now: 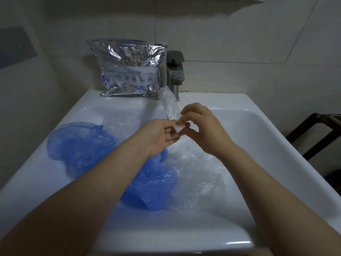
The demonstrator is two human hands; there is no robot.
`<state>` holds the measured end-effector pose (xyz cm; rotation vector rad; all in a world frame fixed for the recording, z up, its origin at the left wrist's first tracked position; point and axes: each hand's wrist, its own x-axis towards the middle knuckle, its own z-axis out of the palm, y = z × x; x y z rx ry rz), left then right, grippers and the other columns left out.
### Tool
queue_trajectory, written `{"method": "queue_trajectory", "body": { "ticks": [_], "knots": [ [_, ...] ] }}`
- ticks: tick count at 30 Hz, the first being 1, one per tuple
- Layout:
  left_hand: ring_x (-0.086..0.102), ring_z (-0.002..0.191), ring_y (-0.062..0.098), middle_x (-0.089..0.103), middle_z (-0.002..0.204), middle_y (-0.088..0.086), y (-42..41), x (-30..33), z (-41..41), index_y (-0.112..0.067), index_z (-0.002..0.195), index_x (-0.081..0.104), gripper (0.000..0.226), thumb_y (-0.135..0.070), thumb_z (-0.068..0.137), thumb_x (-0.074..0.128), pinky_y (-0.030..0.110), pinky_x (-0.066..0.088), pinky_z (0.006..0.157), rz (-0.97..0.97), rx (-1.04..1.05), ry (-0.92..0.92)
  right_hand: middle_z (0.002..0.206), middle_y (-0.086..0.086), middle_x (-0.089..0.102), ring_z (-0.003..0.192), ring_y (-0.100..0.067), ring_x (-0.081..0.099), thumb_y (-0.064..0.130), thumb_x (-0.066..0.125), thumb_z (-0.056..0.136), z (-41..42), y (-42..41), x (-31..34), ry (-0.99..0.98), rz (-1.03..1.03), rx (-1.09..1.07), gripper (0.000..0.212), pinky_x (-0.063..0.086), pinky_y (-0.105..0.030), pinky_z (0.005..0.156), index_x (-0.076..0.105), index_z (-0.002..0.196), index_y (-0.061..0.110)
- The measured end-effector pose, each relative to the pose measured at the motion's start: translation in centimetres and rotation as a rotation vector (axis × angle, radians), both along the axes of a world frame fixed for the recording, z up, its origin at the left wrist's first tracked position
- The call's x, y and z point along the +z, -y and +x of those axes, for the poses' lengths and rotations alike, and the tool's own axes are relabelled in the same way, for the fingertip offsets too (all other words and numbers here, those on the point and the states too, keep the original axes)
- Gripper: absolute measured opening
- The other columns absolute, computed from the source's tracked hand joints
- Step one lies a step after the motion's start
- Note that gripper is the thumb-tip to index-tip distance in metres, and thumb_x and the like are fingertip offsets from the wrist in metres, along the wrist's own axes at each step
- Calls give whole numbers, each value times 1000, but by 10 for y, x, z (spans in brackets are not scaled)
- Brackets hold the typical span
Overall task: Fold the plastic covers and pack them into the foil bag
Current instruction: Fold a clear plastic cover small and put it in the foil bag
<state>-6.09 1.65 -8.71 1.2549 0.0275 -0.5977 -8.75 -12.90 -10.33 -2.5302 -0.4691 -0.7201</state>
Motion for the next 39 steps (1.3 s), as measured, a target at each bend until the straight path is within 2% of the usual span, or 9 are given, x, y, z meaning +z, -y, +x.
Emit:
{"method": "queue_trajectory", "body": {
  "ticks": [3,8,15,19,22,27,30,34,39],
  "knots": [
    [67,78,14,73,78,2,3,-1,-1,-7,93,64,16,-14,94,49,29,48,90,23,-6,50,97,-3,65,86,-21,56,11,69,80,0,1,2,49,-20,14,6,45,-26,71,70,86,9],
    [66,86,15,70,99,11,1,-8,5,-3,110,62,22,-16,94,54,21,52,82,137,94,186,87,8,68,75,2,53,26,68,84,-6,-5,6,-89,108,30,13,38,-4,74,73,90,16],
    [70,78,14,70,89,6,2,-5,1,-8,104,61,21,-11,97,42,20,51,81,207,-73,264,65,1,65,60,-4,59,23,63,87,-3,-3,6,-318,386,-105,21,45,-20,59,70,80,5],
    [71,89,19,71,84,3,0,-4,1,-7,103,65,23,-23,94,51,26,51,89,255,-154,308,72,-13,67,65,-20,59,22,65,85,-1,-5,4,-385,464,-137,20,51,-38,68,69,78,4],
    [71,86,17,73,86,4,-1,-5,2,-10,95,66,16,-19,93,54,26,51,90,244,-221,336,82,-5,67,75,-15,60,16,67,83,-4,0,9,-481,498,-111,11,52,-33,74,63,87,7],
    [71,80,14,74,81,1,-6,-1,4,-6,96,65,15,-9,94,50,20,55,81,259,-342,370,129,5,46,109,-12,58,2,55,90,-13,27,27,-469,803,147,47,52,-31,89,43,118,38],
    [70,87,13,74,84,0,-6,-4,0,-4,95,68,15,-9,92,54,19,53,85,437,-450,444,130,4,47,106,-11,61,-4,52,90,-16,32,27,-481,726,240,54,54,-26,82,48,125,37],
    [66,94,9,74,91,-1,-7,-6,2,-6,96,71,16,-14,91,58,19,49,87,562,-475,509,109,2,65,95,-16,63,-3,66,80,-14,39,24,-494,353,144,36,54,-26,84,67,103,25],
    [58,80,15,68,85,8,-8,-9,6,-8,89,71,9,-9,88,62,24,51,78,596,-299,617,80,-16,67,67,-17,56,12,71,80,-8,41,18,-445,385,-7,5,49,-37,73,70,80,17]
  ]
}}
